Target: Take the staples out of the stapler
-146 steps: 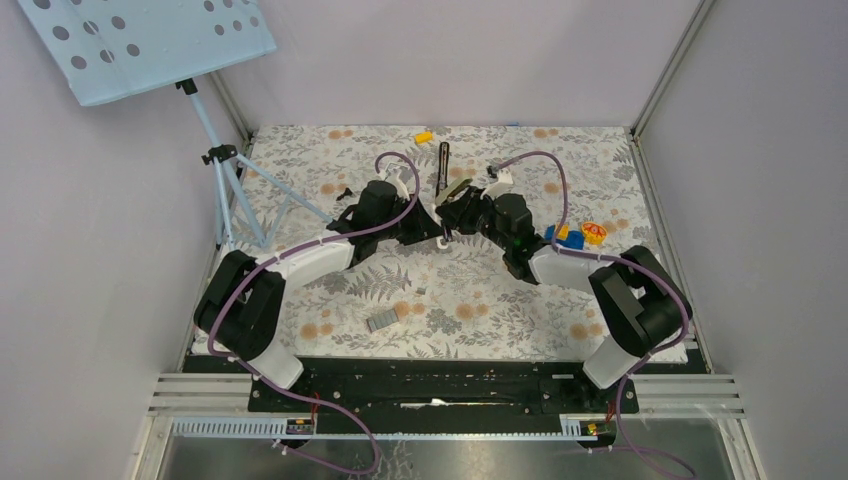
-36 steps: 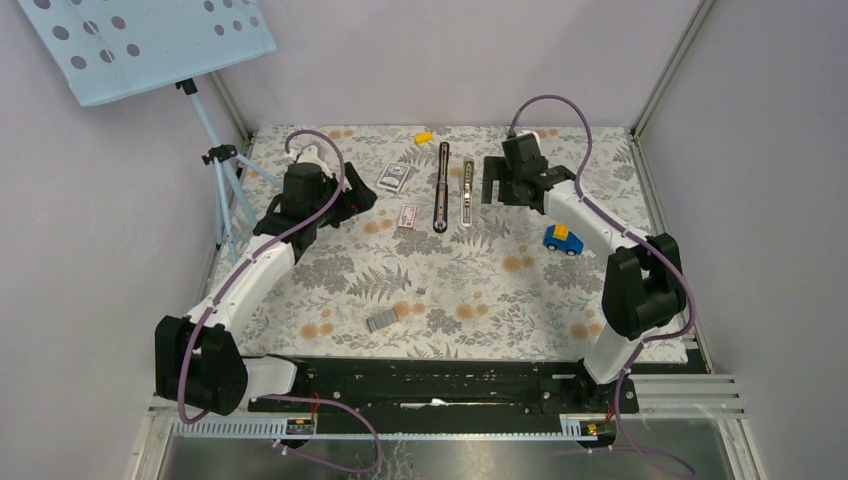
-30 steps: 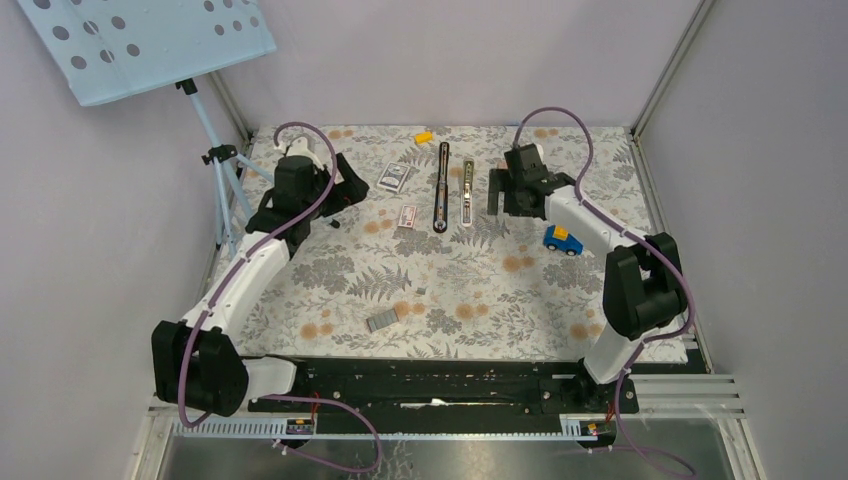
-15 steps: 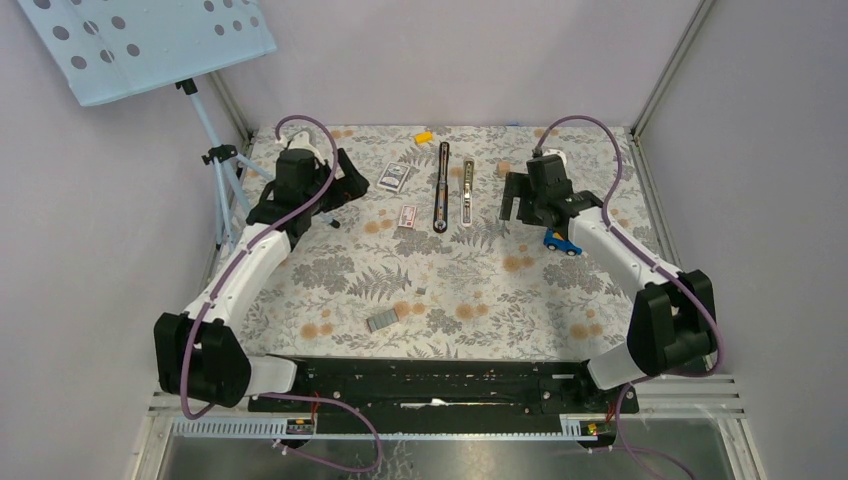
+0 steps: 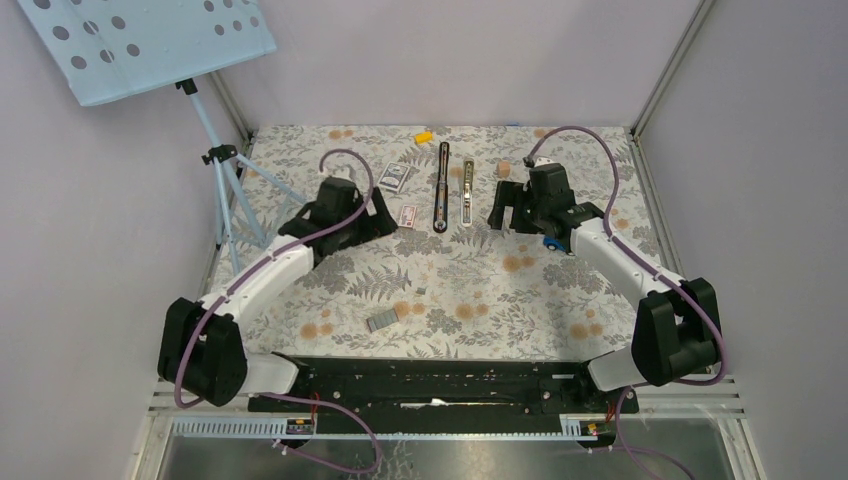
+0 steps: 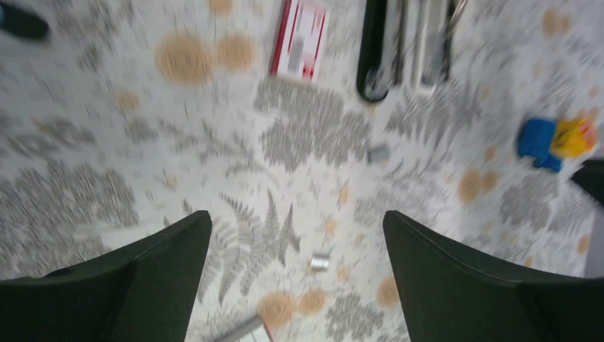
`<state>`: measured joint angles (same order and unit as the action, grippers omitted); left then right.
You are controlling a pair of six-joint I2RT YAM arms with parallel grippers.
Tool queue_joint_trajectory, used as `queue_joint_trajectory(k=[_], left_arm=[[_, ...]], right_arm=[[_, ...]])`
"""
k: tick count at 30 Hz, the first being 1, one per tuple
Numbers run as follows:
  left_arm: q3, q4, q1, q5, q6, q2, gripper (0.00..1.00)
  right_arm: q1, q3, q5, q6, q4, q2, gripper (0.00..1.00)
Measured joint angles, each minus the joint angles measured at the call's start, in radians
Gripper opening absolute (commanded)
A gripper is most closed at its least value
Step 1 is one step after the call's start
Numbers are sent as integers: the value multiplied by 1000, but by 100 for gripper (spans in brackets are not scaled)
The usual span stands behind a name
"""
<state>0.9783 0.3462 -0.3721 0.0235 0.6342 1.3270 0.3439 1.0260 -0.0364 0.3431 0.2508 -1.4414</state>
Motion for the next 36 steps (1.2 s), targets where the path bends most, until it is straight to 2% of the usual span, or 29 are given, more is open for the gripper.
queue_joint_trajectory(k=[5, 7, 9, 15, 22, 25, 36], left_arm=[[-108, 64, -84, -22, 76, -3, 93], [-152, 109, -101, -36, 112, -16, 98], [-187, 157, -120, -51, 148, -43, 99], [-204, 273, -188, -72, 230, -113, 99], [-260, 304, -244, -74, 320, -169, 99], [-265, 313, -274, -73, 348, -163, 99], [-177, 437, -433, -147, 500, 15, 99]], right_arm=[[0, -2, -66, -3, -1, 0, 100], [0, -3, -96, -6, 0, 0, 100], [0, -3, -122, -6, 0, 0, 100], [11, -18, -217, 6, -19, -1, 100], [167, -20, -218, 31, -24, -22, 95], [215, -32, -221, 63, -42, -34, 94], [215, -117, -164, 97, -45, -11, 95]])
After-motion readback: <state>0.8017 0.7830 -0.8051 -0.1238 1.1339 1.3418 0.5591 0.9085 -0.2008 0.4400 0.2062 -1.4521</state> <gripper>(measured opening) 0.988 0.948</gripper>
